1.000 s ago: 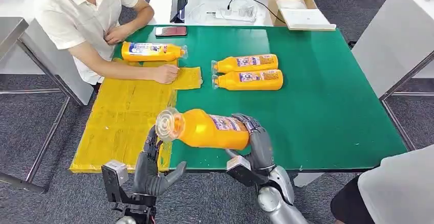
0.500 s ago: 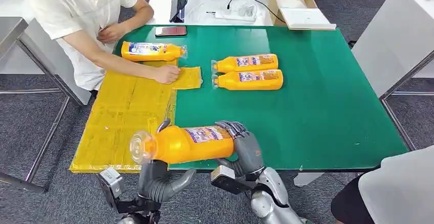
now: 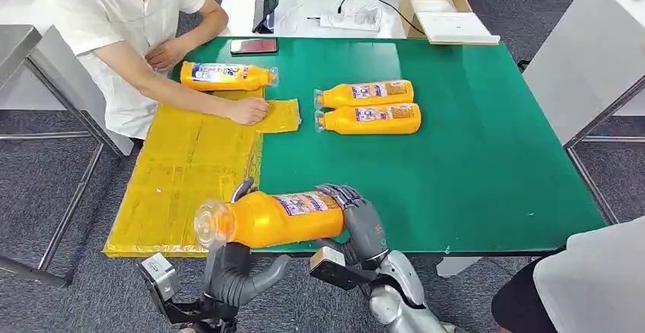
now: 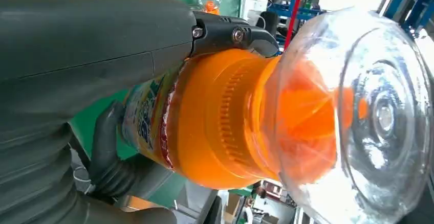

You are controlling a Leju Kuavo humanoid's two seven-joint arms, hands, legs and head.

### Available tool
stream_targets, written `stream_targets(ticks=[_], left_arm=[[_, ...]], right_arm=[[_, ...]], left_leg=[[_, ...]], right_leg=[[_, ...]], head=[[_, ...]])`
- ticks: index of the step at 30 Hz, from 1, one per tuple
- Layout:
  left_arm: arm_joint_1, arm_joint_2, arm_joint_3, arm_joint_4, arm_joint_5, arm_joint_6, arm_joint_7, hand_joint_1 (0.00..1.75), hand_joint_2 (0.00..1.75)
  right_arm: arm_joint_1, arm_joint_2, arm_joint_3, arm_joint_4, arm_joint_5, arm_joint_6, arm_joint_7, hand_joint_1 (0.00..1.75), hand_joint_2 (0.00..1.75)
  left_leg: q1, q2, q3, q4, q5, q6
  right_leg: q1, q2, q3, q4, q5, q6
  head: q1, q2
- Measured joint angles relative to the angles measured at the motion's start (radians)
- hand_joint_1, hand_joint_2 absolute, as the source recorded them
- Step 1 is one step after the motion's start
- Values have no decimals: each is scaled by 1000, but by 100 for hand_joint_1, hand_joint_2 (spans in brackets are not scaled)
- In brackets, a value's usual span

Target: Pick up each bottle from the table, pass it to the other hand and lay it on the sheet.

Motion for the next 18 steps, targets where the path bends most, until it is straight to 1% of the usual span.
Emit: stream_targets(ticks=[8,10,14,18], left_arm=[[3,5,-9,-3,4,-27,1,0,175],[3,8,-17,-6,34,-56,25,0,175],[6,18,-39,-6,115,-93,89,0,175],[-2,26,-51,20,137,-39,171,0,175]], right_arm=[[-3,3,0,12,-1,1,7,175,175],[-4,9,0,18,-13,-7,10,175,175],[-13,20,-2,33,10,-83,12,175,175],[-28,46,1,58,88,-157,18,175,175]], left_leg=[[0,0,0,0,0,0],[0,0,0,0,0,0],[0,0,0,0,0,0],[0,0,0,0,0,0]], right_leg=[[0,0,0,0,0,0],[0,0,0,0,0,0],[0,0,0,0,0,0],[0,0,0,0,0,0]], head=[[0,0],[0,0],[0,0],[0,0]])
